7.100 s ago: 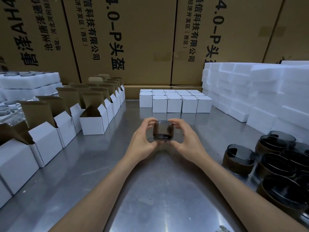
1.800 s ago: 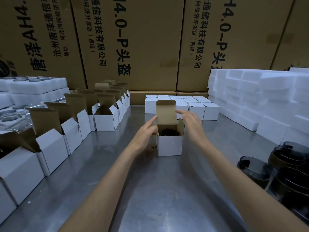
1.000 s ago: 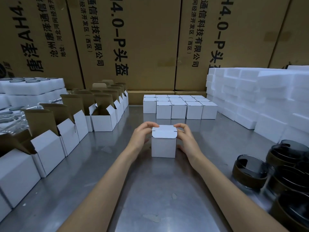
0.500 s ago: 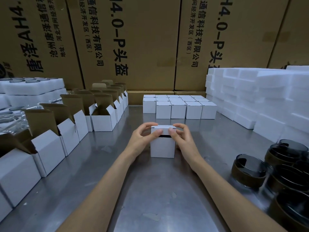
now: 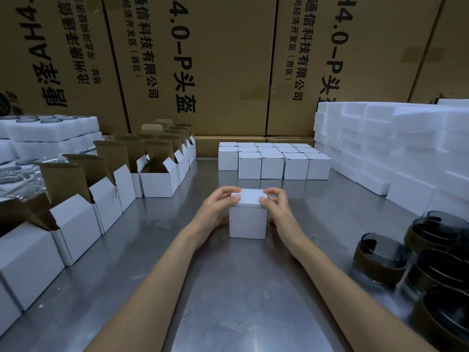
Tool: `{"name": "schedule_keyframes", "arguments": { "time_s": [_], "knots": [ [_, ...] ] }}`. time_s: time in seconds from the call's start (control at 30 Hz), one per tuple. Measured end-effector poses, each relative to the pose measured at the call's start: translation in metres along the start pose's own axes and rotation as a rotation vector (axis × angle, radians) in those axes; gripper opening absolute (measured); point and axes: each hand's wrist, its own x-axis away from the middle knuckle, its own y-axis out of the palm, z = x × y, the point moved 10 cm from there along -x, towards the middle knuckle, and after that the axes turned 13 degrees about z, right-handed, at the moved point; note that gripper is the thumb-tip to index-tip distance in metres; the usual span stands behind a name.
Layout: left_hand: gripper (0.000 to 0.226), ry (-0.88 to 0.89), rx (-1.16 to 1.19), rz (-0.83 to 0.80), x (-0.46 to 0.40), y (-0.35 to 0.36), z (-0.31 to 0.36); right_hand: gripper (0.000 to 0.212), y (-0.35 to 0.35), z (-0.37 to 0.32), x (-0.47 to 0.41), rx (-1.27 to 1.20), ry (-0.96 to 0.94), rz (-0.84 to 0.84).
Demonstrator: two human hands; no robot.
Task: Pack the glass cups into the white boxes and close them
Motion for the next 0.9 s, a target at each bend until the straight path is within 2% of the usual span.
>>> {"name": "schedule_keyframes", "arguments": {
  "time_s": [0.23, 0.4, 0.53, 0.67, 0.77, 0.9],
  "knots": [
    [0.031, 0.019, -0.014, -0.013, 0.006, 0.001, -0.001, 0.018, 0.004, 0.002, -0.001, 0.046, -0.016, 0.015],
    [0.068, 0.212, -0.317, 0.059, 0.011, -0.003, 0.009, 0.022, 0.004, 0.000, 0.000, 0.111, -0.075, 0.028],
    [0.067, 0.279, -0.379, 0.170, 0.001, -0.018, 0.012, 0.033, -0.002, 0.008, -0.010, 0.201, -0.072, 0.074],
    [0.074, 0.270, -0.459, 0.301, -0.025, -0.042, 0.009, 0.027, -0.022, 0.022, -0.035, 0.395, 0.000, 0.223],
    [0.080, 0.209, -0.436, 0.405, -0.052, -0.062, 0.000, 0.028, -0.029, 0.030, -0.059, 0.565, 0.013, 0.286],
    [0.066, 0.166, -0.522, 0.501, -0.088, -0.078, -0.008, 0.034, -0.038, 0.037, -0.090, 0.708, -0.006, 0.382]
  ]
}}
